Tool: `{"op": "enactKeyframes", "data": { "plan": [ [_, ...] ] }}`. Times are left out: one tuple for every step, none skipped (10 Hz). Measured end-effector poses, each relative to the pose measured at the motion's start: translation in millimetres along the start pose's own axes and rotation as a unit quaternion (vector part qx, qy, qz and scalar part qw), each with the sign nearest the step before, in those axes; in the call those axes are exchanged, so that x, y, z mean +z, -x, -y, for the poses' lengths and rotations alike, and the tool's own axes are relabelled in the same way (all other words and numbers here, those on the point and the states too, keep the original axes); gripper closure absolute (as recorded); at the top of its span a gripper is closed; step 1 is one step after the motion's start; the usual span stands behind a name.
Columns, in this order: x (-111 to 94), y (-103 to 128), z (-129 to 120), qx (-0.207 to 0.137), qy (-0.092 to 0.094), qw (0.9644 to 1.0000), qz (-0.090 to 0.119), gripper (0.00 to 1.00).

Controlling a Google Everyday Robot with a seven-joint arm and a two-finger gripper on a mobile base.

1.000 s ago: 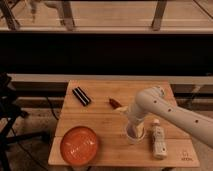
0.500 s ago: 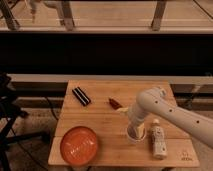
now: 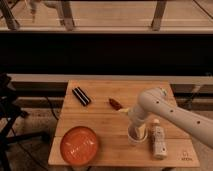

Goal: Pick up the ceramic cup

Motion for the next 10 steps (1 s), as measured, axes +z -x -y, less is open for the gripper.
{"op": "enactKeyframes", "data": {
  "plan": [
    [0.3,-0.7,-0.6,0.002,0.000,1.0000,0.001,0.14],
    [-0.4,-3.0,-4.7,0.007,0.000,1.0000,0.001,0.26],
    [-0.1,-4.4,-6.6,0.009,0.001,1.0000,0.001,0.33],
    [0.9,-3.9,-6.1,0.008,0.001,1.0000,0.002,0.37],
    [1.8,-4.5,-7.4,0.009,0.002,1.0000,0.002,0.40],
    [2.4,-5.6,-10.7,0.010,0.001,0.9999,0.001,0.48],
    [2.4,-6.6,-12.9,0.011,-0.001,0.9999,0.001,0.59],
    [0.3,-7.5,-12.3,0.010,-0.003,0.9999,0.002,0.69],
    [-6.8,-7.9,-8.3,0.008,-0.006,1.0000,0.002,0.79],
    [-13.1,-7.2,-4.9,0.005,-0.007,1.0000,0.002,0.89]
  ]
}}
